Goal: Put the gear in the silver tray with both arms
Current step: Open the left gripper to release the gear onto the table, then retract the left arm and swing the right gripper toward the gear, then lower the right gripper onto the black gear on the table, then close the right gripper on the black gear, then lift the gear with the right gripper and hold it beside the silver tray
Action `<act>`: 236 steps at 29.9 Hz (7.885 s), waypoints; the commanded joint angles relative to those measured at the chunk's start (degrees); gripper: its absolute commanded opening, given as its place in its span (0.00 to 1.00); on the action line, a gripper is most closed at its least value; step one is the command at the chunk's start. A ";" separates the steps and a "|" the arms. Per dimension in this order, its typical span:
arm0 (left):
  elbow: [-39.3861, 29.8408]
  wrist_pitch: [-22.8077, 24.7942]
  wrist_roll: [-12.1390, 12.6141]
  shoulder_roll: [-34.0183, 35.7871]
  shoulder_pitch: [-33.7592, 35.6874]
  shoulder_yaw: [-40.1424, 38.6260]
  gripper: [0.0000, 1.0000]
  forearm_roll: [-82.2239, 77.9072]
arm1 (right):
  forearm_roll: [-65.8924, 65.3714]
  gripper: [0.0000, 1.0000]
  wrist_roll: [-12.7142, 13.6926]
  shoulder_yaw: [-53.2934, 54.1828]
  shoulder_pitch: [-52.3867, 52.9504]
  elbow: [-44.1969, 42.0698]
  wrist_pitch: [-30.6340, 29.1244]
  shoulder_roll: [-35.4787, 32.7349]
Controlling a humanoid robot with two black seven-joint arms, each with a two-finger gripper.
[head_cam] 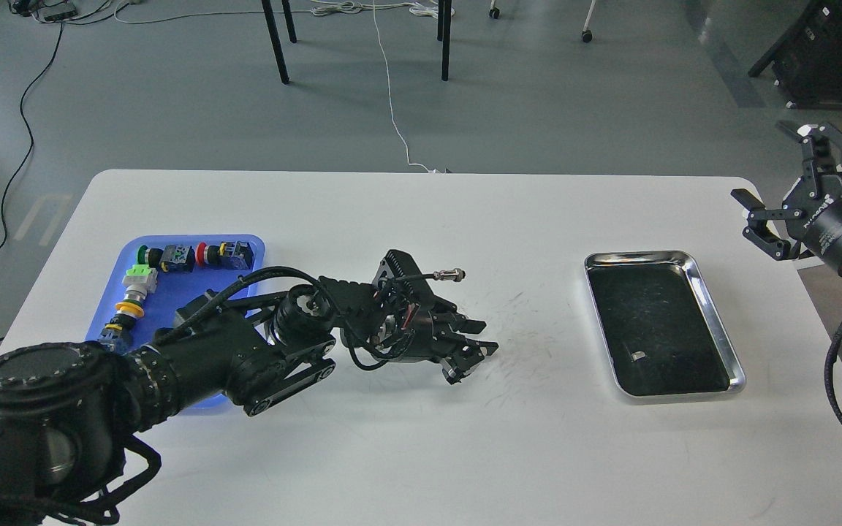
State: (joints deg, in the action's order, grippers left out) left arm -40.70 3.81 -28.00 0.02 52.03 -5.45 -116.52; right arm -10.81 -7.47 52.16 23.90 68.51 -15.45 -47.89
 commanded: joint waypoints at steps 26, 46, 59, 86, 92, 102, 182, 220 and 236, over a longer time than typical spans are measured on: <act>-10.55 2.17 0.00 31.53 7.91 -4.92 0.98 50.32 | -14.84 0.96 -0.26 -18.05 16.26 5.75 -0.46 -8.27; -5.89 7.44 0.00 43.66 -0.88 -5.36 0.98 73.98 | -43.40 0.99 -2.73 -48.72 40.25 8.31 -2.48 -9.15; -2.37 9.99 0.00 46.56 -0.96 -5.36 0.98 80.66 | -62.85 0.99 -4.30 -62.96 51.85 8.13 -2.65 0.95; -2.63 10.78 0.00 52.01 -1.67 -5.53 0.98 83.56 | -66.71 0.94 -10.02 -79.67 56.26 -3.20 -2.65 31.54; -2.63 10.69 0.00 52.01 -2.11 -5.53 0.98 84.61 | -68.82 0.91 -10.28 -80.64 55.73 -5.84 -2.65 34.09; -2.63 10.69 0.00 52.45 -2.11 -5.53 0.98 85.67 | -70.14 0.79 -12.39 -84.94 57.04 -9.18 -2.65 39.54; -2.63 10.51 0.00 54.39 -2.63 -5.53 0.98 88.57 | -73.04 0.51 -18.11 -93.56 59.77 -17.71 -5.82 47.89; -2.63 10.69 0.00 55.70 -2.63 -5.53 0.98 90.15 | -72.95 0.37 -18.11 -94.26 59.07 -20.96 -6.26 47.89; -2.72 10.69 0.00 55.88 -2.90 -5.53 0.98 90.15 | -72.69 0.45 -18.02 -93.56 57.58 -24.29 -6.17 47.89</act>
State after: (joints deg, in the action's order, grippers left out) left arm -43.33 14.50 -28.00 55.85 49.18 -10.98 -26.37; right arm -83.58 -25.48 -41.70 81.81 45.19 -21.68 0.00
